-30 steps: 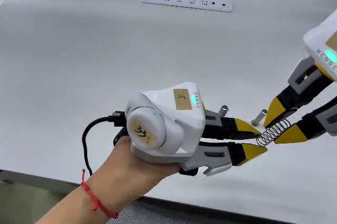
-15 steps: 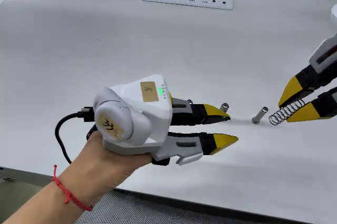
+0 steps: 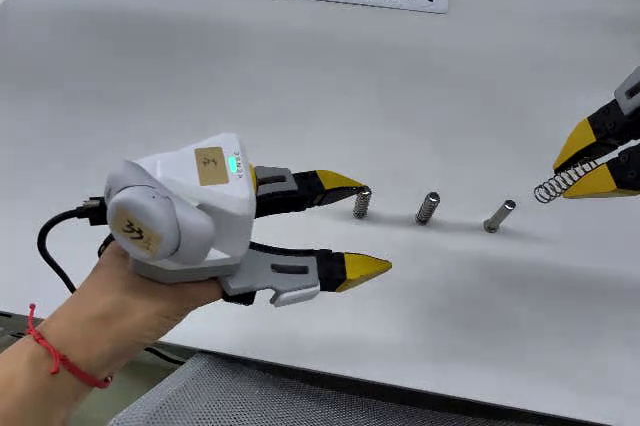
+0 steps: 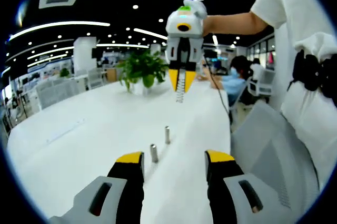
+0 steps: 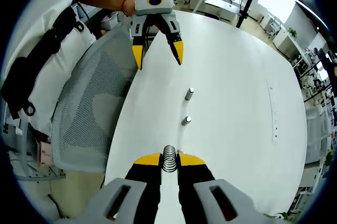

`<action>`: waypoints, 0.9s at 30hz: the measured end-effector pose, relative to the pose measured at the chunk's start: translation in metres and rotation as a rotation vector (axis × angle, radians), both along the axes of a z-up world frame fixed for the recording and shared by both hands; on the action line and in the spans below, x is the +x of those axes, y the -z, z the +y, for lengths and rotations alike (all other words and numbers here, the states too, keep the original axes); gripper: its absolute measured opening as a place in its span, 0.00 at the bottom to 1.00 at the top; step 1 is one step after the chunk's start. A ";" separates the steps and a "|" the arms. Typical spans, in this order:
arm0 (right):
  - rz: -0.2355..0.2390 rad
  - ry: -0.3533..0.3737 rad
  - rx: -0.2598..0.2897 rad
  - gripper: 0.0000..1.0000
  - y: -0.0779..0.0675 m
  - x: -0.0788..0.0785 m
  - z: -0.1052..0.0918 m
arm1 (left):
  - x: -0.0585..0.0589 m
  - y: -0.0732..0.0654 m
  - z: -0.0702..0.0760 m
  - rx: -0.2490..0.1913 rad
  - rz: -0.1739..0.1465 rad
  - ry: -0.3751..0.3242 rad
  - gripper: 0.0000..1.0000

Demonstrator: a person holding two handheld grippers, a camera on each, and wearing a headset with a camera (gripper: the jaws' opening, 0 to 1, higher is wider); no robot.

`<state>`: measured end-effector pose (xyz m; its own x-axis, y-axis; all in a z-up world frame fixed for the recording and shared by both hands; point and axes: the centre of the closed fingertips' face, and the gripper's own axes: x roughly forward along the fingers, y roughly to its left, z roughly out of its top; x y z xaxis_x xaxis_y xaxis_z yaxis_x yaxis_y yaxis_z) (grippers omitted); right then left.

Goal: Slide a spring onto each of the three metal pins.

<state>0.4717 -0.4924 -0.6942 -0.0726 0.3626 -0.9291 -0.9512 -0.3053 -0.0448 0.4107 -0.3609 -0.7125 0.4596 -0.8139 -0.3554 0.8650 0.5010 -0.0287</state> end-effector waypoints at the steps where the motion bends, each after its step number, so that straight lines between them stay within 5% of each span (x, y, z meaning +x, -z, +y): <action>1: 0.000 0.008 -0.003 0.12 0.003 0.003 0.000 | 0.000 0.002 0.003 0.007 0.000 -0.003 0.51; 16: 0.002 0.080 -0.041 0.12 0.045 0.032 0.000 | 0.007 0.012 0.024 -0.005 0.017 -0.020 0.79; 27: 0.015 0.097 -0.073 0.12 0.064 0.035 0.001 | 0.012 0.014 0.027 -0.048 0.033 -0.042 0.93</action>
